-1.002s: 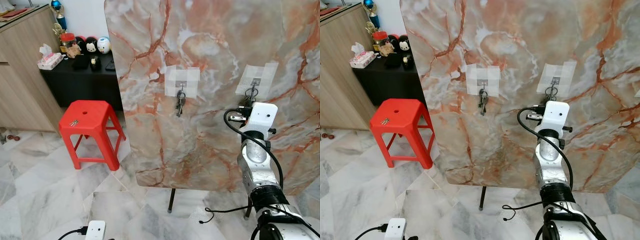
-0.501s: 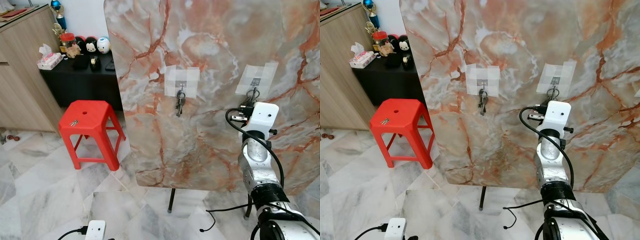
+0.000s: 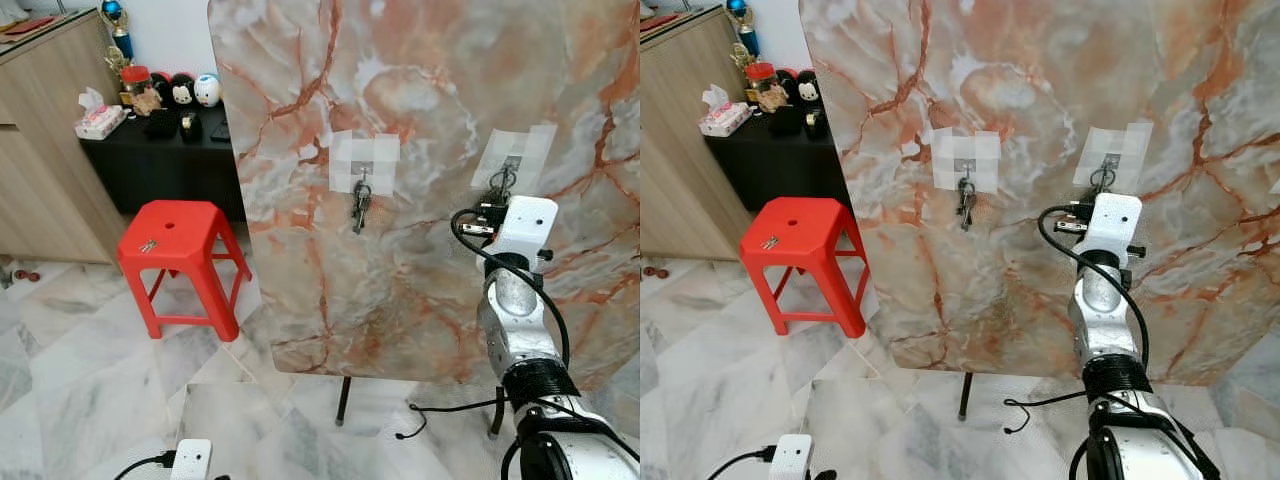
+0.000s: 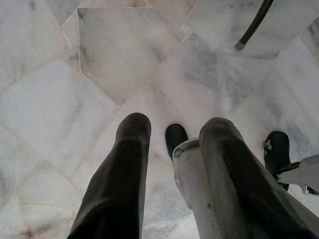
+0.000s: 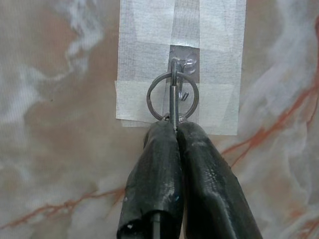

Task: Hang keys on a hook

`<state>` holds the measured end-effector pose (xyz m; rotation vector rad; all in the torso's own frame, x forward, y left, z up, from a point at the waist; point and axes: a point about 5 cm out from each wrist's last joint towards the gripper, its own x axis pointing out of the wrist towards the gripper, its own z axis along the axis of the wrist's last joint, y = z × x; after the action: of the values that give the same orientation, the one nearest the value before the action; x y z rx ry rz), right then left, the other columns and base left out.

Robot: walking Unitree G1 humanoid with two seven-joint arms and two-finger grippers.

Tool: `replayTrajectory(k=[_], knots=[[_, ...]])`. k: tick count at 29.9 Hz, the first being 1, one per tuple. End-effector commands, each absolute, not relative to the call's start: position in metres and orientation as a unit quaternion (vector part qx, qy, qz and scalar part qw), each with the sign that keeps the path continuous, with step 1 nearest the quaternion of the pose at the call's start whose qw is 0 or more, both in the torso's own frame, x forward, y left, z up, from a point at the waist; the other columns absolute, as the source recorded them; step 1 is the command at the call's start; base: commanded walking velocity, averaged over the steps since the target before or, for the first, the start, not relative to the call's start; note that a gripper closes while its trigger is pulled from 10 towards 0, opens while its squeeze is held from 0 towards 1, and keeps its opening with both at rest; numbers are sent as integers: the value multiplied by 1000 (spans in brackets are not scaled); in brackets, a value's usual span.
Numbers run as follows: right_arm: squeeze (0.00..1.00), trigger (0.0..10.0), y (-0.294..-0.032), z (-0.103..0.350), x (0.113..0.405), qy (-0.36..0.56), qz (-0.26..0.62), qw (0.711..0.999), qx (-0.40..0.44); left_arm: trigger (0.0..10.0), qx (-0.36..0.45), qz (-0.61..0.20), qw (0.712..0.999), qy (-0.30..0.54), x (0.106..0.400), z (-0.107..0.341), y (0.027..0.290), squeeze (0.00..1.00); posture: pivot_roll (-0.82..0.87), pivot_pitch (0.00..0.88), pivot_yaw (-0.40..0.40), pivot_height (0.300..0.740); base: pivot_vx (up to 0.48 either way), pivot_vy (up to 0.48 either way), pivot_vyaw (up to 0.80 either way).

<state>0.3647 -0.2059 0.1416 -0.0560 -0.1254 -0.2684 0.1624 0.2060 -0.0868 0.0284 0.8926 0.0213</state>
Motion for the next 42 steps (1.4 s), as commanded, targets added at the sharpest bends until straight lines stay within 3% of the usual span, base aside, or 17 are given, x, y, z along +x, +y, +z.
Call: replayTrajectory(k=[1, 30, 31, 32, 33, 34, 42], knots=[[0, 10000, -205, 150, 370, -70, -128, 989, -26, 10000, 23, 1, 899, 437, 161, -88, 206, 0, -110, 0, 28, 738, 0, 0, 0], [0, 10000, -203, 147, 374, -48, -113, 992, -40, 10000, 25, -2, 898, 439, 160, -88, 204, 0, -111, 0, 27, 738, 0, 0, 0], [337, 10000, -203, 147, 374, -48, -112, 992, -39, 10000, 25, -2, 898, 439, 160, -88, 204, 0, -109, 0, 27, 738, 0, 0, 0], [337, 10000, -202, 147, 374, -48, -112, 992, -38, 10000, 25, -2, 898, 439, 160, -88, 204, 0, -110, 0, 27, 738, 0, 0, 0], [922, 10000, -202, 147, 374, -50, -111, 992, -36, 10000, 25, -2, 898, 439, 160, -88, 204, 0, -110, 0, 27, 738, 0, 0, 0], [1000, 10000, -202, 147, 374, -51, -110, 992, -34, 10000, 25, -1, 898, 439, 160, -88, 204, 0, -109, 0, 27, 738, 0, 0, 0], [1000, 10000, -199, 146, 372, -58, -103, 992, -36, 10000, 26, 0, 897, 441, 159, -89, 205, 0, -110, 0, 26, 738, 0, 0, 0]])
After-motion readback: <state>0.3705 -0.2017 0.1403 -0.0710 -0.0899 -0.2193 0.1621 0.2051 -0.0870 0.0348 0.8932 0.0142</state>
